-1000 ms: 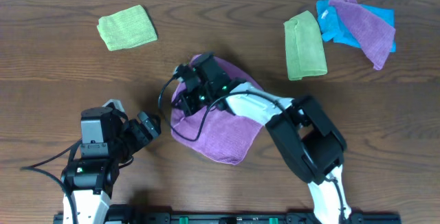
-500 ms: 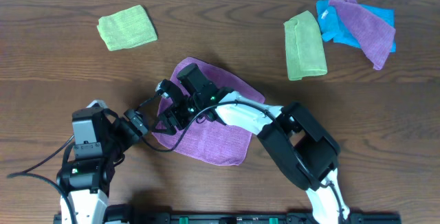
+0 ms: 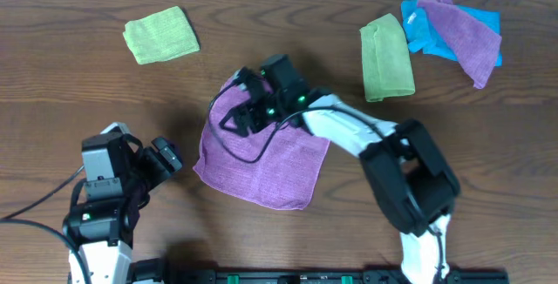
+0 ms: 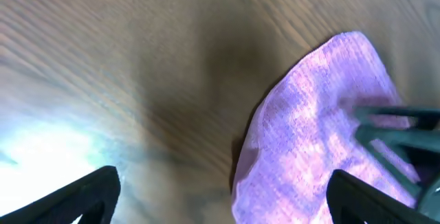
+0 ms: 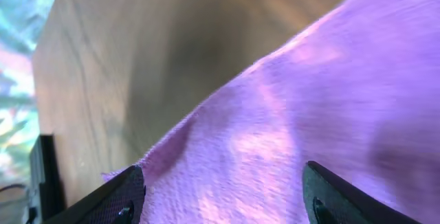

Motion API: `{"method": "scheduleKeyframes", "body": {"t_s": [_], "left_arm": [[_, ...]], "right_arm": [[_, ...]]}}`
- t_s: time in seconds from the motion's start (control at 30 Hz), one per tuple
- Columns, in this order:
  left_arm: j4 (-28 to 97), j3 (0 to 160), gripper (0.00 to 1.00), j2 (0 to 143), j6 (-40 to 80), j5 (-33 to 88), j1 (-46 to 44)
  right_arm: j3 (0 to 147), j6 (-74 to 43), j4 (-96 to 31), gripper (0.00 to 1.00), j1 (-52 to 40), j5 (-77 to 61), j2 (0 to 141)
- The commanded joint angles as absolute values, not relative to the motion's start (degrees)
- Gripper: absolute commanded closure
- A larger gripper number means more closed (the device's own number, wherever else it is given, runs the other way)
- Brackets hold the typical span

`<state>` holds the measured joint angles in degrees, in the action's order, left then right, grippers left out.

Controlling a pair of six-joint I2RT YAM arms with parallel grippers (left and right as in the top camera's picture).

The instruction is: Fold the cloth

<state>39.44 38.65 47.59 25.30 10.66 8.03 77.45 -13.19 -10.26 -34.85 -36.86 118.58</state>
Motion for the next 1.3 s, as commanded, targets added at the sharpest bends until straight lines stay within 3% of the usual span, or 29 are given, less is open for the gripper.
{"method": "scheduleKeyframes", "body": {"t_s": [0.0,0.2,0.57,0.73,0.93,1.27], "left_arm": [[42.7,44.66,0.01,48.58,22.63,7.7,8.23],[53.69,54.33,0.02,56.42,24.93,7.55,8.23],[65.41,59.92,0.05,77.45,28.01,20.75,8.23],[64.36,59.92,0.05,80.97,27.88,23.64,8.23],[59.77,59.77,0.05,81.3,27.86,25.61,8.21],[53.56,57.76,0.05,86.21,28.47,27.2,8.16]], "right_arm": [[77.65,-10.26,-13.5,0.27,-33.08,-33.1,113.99],[77.65,-8.51,-29.8,0.27,-29.85,-31.83,105.51],[74.94,-6.11,-60.18,0.29,-23.44,-26.74,87.88],[64.64,-7.81,-59.68,0.28,-20.47,-30.04,81.23],[48.49,-16.88,-50.06,0.28,-18.28,-36.73,70.96],[42.3,-23.03,-46.02,0.27,-18.31,-38.54,66.98]]}}
